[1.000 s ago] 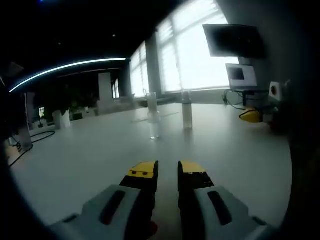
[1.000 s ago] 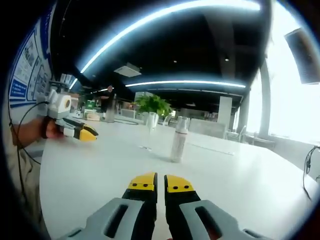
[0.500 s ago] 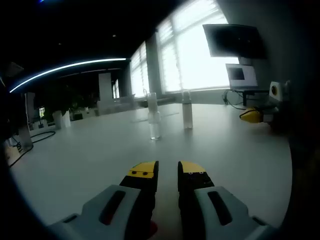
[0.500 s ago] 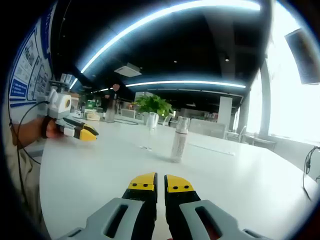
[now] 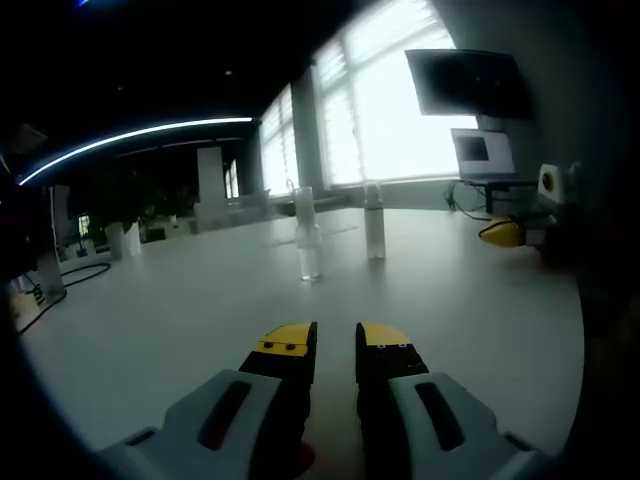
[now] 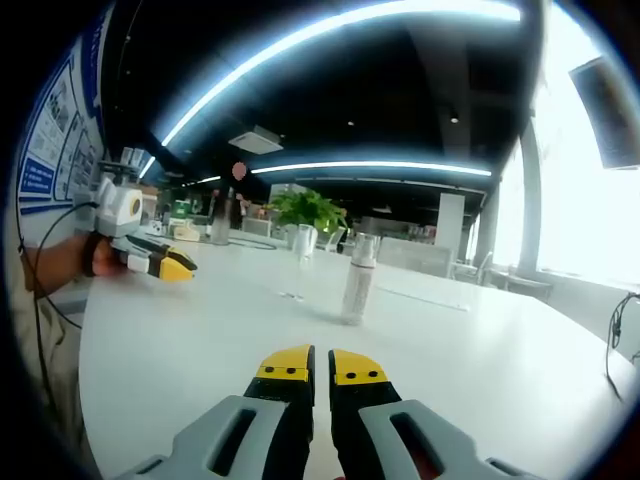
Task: Clamp pump bottle remove cover press pump head put on cover
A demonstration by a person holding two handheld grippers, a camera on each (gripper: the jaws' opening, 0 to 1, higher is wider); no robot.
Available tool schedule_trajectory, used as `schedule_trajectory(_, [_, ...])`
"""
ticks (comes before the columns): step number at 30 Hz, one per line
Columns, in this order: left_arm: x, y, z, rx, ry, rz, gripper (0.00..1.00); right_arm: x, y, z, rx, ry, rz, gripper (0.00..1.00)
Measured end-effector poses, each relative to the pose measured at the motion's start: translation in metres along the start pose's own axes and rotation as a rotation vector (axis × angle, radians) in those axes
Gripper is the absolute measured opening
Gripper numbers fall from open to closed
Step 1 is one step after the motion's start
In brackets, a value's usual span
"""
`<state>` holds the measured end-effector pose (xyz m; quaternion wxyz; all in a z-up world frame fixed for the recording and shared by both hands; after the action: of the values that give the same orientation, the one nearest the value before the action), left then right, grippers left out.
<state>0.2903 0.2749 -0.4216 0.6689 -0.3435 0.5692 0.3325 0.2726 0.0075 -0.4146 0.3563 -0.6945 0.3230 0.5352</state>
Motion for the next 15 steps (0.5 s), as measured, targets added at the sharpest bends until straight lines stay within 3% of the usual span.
schedule_trajectory(15, [-0.0009,0.0,-0.0023,0.0,-0.001,-0.001,0.08,-0.0006,0.0002,-0.0003,-0.002,-0.001,-0.004,0.01])
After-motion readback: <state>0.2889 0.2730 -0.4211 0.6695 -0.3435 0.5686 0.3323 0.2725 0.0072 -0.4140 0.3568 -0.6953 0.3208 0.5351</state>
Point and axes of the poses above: the point that each gripper's makers call its tool centre point, and the gripper's own axes: y roughly backward along the fingers, z roughly to its left, x roughly out of its underside, the point moved 2 cm from there along y, roughly backward along the fingers, and after that the axes turned 12 degrees about -z, right-handed, at the moved point
